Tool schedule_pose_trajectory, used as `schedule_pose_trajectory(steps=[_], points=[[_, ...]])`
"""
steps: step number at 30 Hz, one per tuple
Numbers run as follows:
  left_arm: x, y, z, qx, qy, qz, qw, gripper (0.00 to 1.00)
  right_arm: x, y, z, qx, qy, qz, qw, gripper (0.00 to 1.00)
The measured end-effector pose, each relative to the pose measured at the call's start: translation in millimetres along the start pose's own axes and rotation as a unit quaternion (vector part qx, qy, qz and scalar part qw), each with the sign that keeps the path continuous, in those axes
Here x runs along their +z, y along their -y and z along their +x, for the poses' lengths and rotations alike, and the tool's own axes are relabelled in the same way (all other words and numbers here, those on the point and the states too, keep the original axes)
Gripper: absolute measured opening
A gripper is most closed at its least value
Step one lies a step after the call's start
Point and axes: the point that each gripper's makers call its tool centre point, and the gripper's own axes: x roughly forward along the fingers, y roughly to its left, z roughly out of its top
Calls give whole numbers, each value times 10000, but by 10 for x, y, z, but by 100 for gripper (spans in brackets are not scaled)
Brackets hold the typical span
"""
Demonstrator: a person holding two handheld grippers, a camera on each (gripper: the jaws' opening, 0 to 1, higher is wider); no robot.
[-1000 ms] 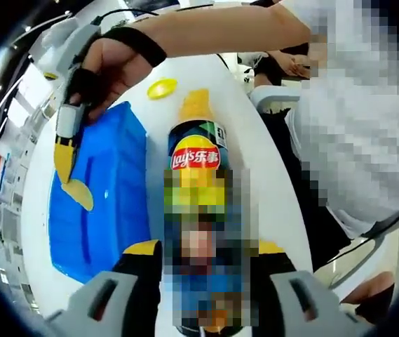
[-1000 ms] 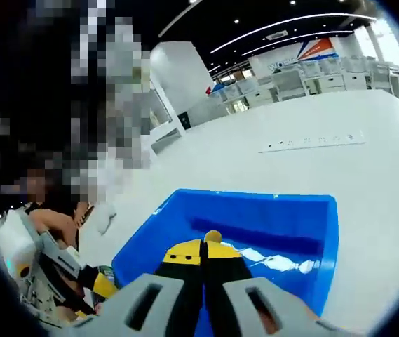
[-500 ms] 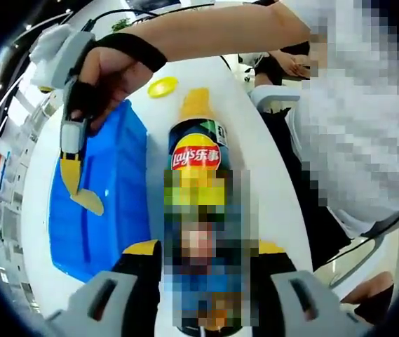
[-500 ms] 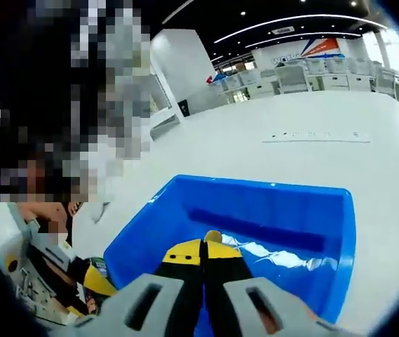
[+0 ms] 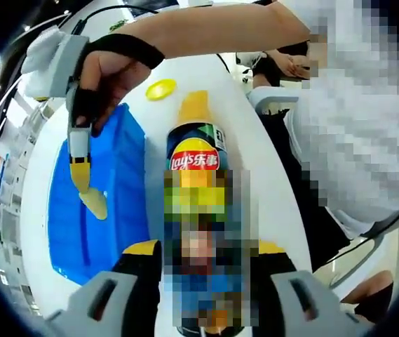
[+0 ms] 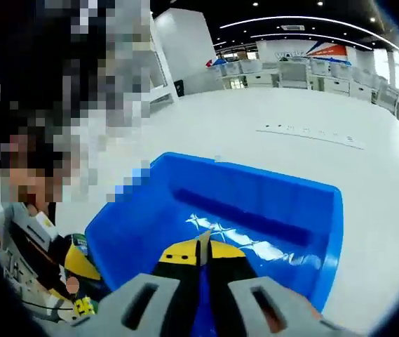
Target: Open the lid of the chip container on the table, take out the chips, place them into the box in front of the container, and close the lid
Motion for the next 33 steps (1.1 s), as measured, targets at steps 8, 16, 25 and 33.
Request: schedule_pose_trajectory(steps=[8,16,25,33], points=[[-20,6,-1,-16,-8,-17,10000,49,78,-30,-93,-54,140,-444,9989,19],[-11,30,5,-38,-10,-43,10000,50,182,22,-246,12,509,-402,9979,19],[-4,-15,20,-9,-42,-67,10000,49,320,0,-544,157,769,-576,9953,18],[6,-55,52,56,-114,-119,9998,49,359,-84,-812,268,966,-945,9905,18]])
